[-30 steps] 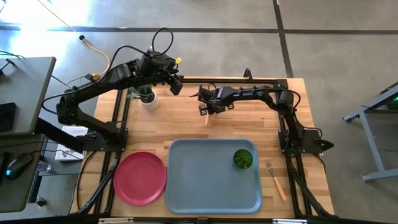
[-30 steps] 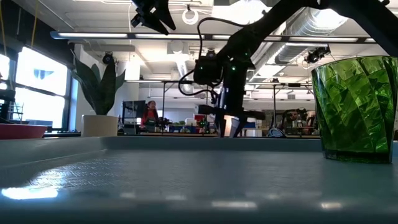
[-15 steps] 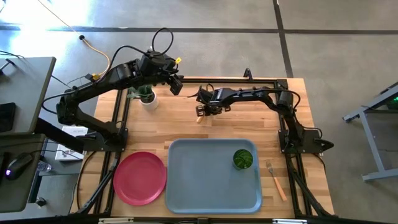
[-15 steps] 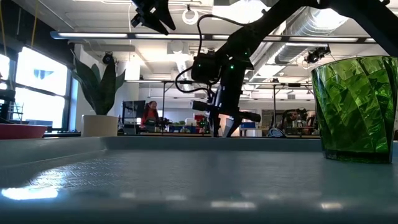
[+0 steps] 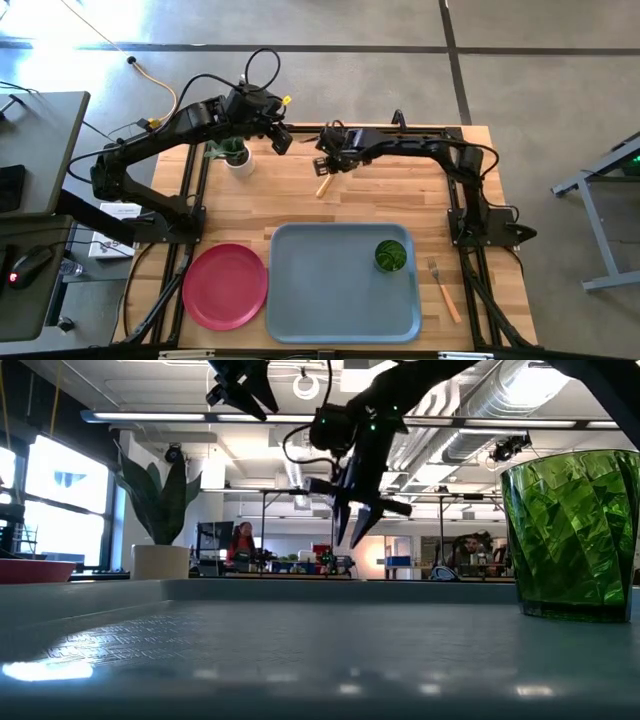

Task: Pick and place plate/cup/fork/spoon on tray
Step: Put the yellow spoon on the blue tray

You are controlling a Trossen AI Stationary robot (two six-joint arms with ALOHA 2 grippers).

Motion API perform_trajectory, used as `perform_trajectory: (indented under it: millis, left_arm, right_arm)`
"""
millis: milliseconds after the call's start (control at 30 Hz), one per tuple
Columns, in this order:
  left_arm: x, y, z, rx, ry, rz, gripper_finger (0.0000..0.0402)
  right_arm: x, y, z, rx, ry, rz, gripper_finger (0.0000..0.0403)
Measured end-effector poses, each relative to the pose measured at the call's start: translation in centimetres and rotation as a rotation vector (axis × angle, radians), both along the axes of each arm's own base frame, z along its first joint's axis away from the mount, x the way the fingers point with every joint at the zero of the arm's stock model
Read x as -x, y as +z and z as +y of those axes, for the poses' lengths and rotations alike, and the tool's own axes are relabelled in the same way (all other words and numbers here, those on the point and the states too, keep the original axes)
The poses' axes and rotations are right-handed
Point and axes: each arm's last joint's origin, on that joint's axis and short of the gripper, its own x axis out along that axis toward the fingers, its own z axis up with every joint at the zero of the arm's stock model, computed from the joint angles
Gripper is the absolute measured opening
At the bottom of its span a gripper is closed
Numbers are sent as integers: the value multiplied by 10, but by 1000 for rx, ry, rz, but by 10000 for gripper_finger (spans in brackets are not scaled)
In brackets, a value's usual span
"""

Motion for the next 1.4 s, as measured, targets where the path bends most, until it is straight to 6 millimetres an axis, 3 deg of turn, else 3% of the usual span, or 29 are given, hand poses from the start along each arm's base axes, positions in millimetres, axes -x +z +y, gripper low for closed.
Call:
perform_trajectory:
  millis: [367,600,833,1100,1400]
  left_arm:
    - [3,-5,-1,81,61,15,173]
    - [4,-11,-1,74,93,70,195]
    - [-5,-17,-1,133,68,57,194]
    - [-26,-41,7,203,120,103,193]
    - [-54,-79,18,274,167,188,193]
  right_arm:
    - [14,60,-31,121,36,120,108]
    - [29,122,-43,268,16,163,108]
    - [46,184,-46,394,39,98,108]
    - [73,207,-41,458,10,109,108]
    - [84,208,-38,471,0,192,108]
